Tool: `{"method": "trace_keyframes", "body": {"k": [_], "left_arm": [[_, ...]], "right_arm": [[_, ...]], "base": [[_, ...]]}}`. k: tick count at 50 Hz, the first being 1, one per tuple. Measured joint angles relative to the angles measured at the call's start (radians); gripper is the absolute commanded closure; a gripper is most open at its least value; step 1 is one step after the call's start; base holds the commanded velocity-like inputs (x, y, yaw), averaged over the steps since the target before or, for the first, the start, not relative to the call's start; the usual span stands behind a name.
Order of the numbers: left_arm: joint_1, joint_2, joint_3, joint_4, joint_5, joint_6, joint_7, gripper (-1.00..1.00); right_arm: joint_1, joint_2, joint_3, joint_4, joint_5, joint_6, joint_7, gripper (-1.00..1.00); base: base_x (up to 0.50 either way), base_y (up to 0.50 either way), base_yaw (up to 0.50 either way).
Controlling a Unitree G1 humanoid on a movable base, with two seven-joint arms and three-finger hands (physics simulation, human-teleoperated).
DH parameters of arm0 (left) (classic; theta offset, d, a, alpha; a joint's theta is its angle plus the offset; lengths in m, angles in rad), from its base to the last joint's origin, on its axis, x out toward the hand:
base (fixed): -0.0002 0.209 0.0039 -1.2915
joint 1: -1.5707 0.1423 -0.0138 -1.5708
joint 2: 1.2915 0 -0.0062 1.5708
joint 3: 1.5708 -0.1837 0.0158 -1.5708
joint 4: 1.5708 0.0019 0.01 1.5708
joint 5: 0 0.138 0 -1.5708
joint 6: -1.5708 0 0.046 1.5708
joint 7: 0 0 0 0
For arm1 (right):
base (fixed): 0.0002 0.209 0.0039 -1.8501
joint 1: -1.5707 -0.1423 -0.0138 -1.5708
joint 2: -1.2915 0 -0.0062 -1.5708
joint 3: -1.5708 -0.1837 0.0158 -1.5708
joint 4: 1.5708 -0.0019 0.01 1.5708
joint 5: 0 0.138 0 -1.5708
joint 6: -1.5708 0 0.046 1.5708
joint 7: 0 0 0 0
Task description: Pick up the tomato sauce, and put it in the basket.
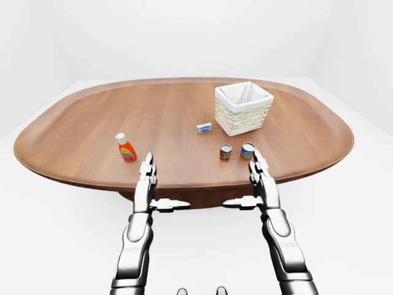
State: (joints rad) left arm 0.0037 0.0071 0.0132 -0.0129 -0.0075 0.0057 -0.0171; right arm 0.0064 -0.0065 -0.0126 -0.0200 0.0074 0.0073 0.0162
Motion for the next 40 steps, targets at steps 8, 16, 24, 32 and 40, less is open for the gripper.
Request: {"method": "trace_keyframes", "body": {"k": [8, 16, 24, 32, 40], "left_arm": [[0.009, 0.005, 0.009, -0.021, -0.006, 0.006, -0.017, -1.00], [0.016, 0.009, 0.026, -0.076, -0.027, 0.040, -0.023, -1.00], [0.015, 0.022, 0.089, -0.243, -0.083, 0.082, -0.005, -1.00], [0.008, 0.023, 0.185, -0.450, -0.196, 0.082, 0.073, -1.00], [-0.015, 0.054, 0.296, -0.572, -0.344, 0.082, 0.189, -1.00]], "right_arm": [[0.015, -0.004, -0.008, -0.037, 0.004, 0.009, 0.015, -1.00], [0.037, -0.007, -0.020, -0.109, 0.009, 0.035, 0.020, -1.00], [0.095, -0.003, -0.058, -0.338, 0.022, 0.080, 0.011, -1.00], [0.155, 0.017, -0.158, -0.671, 0.074, 0.080, 0.010, -1.00], [0.216, -0.031, -0.231, -0.869, 0.181, 0.080, -0.050, -1.00]], "base": [[0.00, 0.00, 0.00], [0.00, 0.00, 0.00], [0.00, 0.00, 0.00], [0.00, 0.00, 0.00], [0.00, 0.00, 0.00]]}}
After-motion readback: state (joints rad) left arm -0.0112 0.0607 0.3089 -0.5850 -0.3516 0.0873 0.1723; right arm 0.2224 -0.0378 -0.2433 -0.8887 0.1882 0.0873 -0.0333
